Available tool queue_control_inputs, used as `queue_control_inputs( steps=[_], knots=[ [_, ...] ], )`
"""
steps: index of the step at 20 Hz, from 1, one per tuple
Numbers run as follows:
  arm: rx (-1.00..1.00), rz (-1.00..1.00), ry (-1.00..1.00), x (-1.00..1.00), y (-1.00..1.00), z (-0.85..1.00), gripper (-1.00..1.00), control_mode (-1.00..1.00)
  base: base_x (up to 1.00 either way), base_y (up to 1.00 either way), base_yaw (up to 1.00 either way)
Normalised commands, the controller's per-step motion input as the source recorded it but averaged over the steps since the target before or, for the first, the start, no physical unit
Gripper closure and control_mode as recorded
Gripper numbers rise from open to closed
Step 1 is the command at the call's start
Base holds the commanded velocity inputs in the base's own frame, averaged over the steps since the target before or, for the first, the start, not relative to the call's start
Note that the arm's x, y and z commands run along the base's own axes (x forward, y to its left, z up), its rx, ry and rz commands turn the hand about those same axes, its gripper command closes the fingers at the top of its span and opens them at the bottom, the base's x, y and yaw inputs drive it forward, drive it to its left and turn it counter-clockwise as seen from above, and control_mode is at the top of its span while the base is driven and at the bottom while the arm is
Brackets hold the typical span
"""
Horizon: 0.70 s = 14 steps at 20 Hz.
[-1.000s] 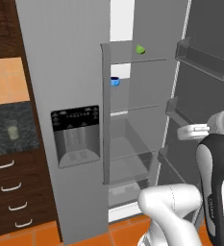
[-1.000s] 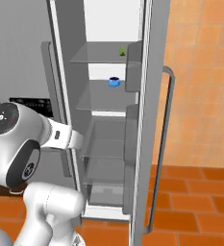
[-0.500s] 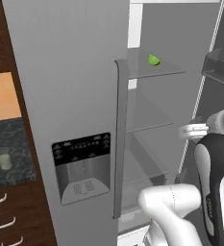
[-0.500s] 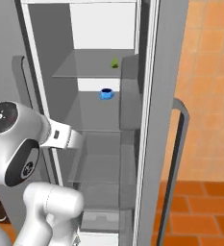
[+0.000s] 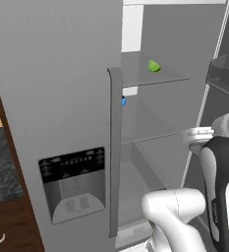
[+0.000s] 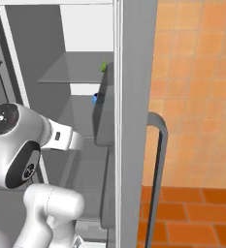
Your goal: Grab a lemon wedge from the fridge and one ice cube from the ice bowl, and put them in the glass of lemonade.
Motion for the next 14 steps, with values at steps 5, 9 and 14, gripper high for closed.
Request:
queue_control_inputs(
  steps=[5,9,14],
  knots=[
    [0.0,0.0,0.0,0.0,0.0,0.0,-1.0,1.0,0.67,0.0,0.01],
    [0.0,0.0,0.0,0.0,0.0,0.0,-1.0,1.0,0.61,-0.11,0.04],
    [0.0,0.0,0.0,0.0,0.0,0.0,-1.0,-1.0,0.04,0.0,0.01]
  ],
)
